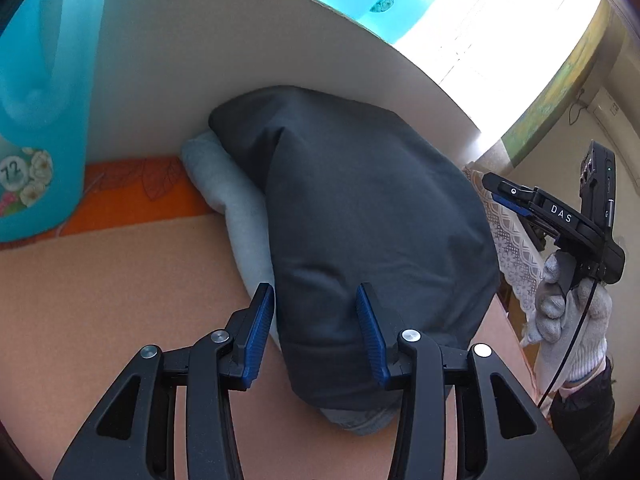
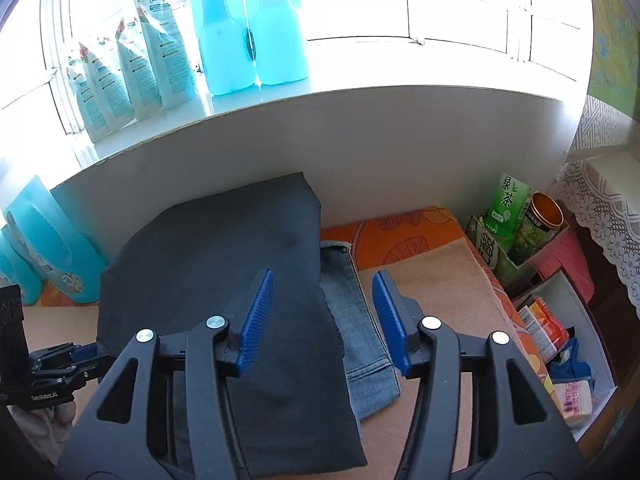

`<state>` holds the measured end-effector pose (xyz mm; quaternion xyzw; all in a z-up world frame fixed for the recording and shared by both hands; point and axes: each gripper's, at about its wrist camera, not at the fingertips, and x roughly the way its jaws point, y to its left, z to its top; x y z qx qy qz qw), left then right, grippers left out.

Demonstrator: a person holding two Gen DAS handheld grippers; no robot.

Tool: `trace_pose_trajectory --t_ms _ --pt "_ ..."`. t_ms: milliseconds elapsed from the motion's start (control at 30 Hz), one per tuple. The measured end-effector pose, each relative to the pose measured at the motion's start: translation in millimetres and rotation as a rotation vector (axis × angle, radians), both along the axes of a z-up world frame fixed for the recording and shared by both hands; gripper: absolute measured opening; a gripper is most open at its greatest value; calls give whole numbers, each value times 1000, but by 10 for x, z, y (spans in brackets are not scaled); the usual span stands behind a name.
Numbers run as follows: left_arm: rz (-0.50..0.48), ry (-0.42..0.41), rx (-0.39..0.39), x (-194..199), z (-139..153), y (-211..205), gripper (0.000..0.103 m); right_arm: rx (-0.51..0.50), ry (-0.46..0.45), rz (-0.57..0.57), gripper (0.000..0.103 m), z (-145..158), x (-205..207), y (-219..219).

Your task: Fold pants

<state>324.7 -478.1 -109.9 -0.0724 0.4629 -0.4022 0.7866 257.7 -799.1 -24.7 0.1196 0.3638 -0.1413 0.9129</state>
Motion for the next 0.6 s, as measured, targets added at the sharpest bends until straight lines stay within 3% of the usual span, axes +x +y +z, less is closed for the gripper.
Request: trace_pose_trajectory --t_ms 67,133,200,300,333,433,600 --pt "-1 -4 -16 -129 -6 17 38 51 28 -32 61 -111 -140 -59" --pt "-17 -10 -35 -225 27 -4 25 116 53 -30 62 -239 -220 -98" --pt "-40 15 -66 -308 42 -38 22 84 80 -41 62 -313 -239 -72" --pt "-23 -12 -20 -420 45 -99 22 40 96 -56 62 -347 -261 -41" --pt "-12 5 -9 -414 26 -93 24 57 91 -55 62 -341 -280 -46" --pt "51 67 6 -296 2 23 44 83 71 -50 62 -292 -351 -25" --pt "88 -2 35 -372 158 266 44 96 38 -44 62 -191 -569 0"
